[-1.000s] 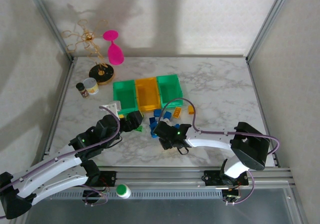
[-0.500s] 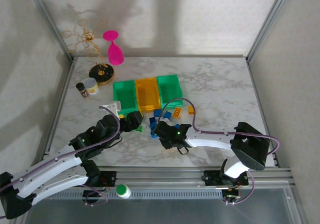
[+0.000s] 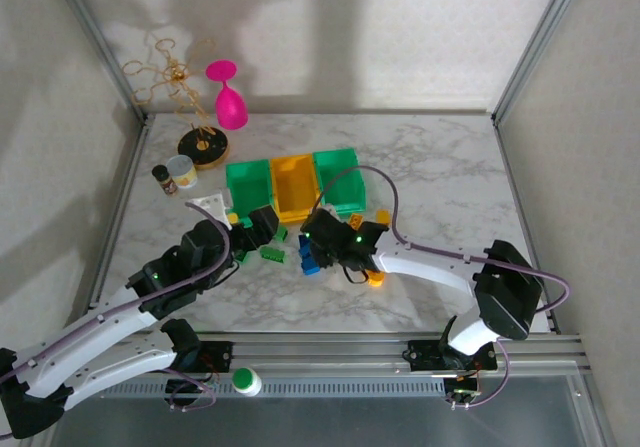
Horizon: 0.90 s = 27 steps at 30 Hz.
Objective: Sort the legos into containers by color
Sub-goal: Pick up the lego from the bottom-center of the table, then place the lego in the container.
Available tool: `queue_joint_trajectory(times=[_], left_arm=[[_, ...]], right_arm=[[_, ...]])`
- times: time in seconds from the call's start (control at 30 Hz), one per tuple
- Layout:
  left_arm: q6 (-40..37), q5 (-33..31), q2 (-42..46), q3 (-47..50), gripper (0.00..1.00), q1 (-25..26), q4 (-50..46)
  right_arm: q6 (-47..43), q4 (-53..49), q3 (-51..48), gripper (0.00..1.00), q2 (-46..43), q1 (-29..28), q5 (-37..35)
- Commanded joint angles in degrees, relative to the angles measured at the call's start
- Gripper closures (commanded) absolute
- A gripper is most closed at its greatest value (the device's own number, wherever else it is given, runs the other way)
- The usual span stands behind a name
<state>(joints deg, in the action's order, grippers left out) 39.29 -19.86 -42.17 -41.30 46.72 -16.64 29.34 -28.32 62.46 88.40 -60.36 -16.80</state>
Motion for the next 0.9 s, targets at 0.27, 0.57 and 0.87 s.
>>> queue_joint_trajectory(times=[0.27,0.57,0.87], left_arm=[[-5.33,-1.05,-0.81,-3.00,0.00,-7.24,0.03],[-4.58,0.27,-2.86,-1.95,0.00,-13.35,2.70],[-3.19,-2.05,-4.21,-0.55,0.00,-14.11,4.03]], right_arm=[[-3.87,2.13,20.57,0.72,15.16,5.74,-5.02],[-5.60,5.24,32.56,0.72,28.31,8.42,-7.97],[-5.69,4.94,40.46,0.72,37.24,10.73,-8.15]])
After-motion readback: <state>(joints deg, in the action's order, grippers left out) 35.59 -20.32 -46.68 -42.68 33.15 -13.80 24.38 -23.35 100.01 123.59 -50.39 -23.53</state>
